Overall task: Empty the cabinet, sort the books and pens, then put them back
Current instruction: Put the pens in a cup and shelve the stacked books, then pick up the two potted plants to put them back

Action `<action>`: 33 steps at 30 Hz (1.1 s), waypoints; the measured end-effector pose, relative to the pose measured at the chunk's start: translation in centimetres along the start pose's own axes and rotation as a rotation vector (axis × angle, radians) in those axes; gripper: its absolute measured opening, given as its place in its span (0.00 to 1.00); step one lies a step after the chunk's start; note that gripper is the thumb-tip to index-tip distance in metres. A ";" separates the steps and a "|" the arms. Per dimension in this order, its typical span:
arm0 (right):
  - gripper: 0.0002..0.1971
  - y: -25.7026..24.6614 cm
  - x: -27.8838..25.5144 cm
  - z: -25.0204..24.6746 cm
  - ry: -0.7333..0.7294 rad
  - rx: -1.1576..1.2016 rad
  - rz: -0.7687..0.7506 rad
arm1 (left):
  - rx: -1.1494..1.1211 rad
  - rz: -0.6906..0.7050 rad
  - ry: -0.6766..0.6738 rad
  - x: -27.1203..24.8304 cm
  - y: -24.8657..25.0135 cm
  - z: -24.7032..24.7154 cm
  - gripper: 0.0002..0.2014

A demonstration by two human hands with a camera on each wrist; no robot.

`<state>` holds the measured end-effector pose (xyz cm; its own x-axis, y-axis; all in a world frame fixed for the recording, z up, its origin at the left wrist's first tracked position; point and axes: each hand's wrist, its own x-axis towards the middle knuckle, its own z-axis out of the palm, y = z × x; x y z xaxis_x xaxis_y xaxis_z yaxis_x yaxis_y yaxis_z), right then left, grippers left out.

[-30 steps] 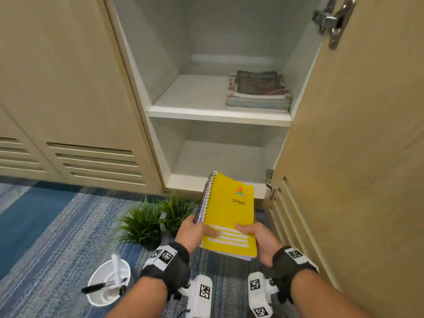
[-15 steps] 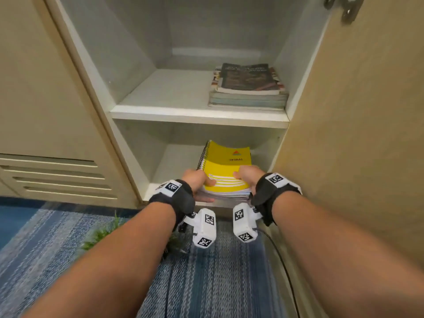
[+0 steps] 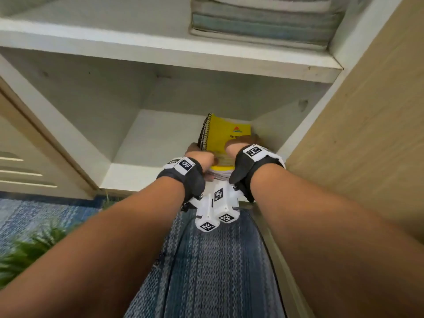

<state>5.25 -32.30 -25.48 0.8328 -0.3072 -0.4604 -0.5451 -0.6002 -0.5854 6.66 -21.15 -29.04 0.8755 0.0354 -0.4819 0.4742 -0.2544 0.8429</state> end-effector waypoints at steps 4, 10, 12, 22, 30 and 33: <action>0.31 -0.9 0.5 2.2 0.501 -0.639 -0.279 | 0.203 0.048 0.010 1.4 0.1 0.5 0.24; 0.18 0.4 2.0 1.6 0.169 -0.689 -0.165 | 0.693 0.084 0.060 1.5 0.7 0.5 0.27; 0.20 0.5 1.5 2.1 0.179 -0.640 -0.181 | 0.711 0.093 -0.043 1.3 1.3 0.0 0.17; 0.18 -0.4 -2.8 2.8 -0.033 -0.924 -0.204 | 0.595 0.255 -0.144 -7.2 2.6 -11.0 0.16; 0.15 -8.7 -15.0 2.2 -0.056 -0.910 -0.673 | 0.929 0.407 0.084 -21.1 0.3 -26.3 0.05; 0.09 -10.3 -20.4 4.5 -0.287 -0.903 -0.663 | 1.043 0.330 -0.033 -25.5 -3.6 -27.5 0.15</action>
<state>-6.52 -16.53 -13.06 0.8137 0.3754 -0.4439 0.3551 -0.9255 -0.1318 -14.83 5.42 -13.26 0.9346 -0.2073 -0.2891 -0.1091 -0.9405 0.3217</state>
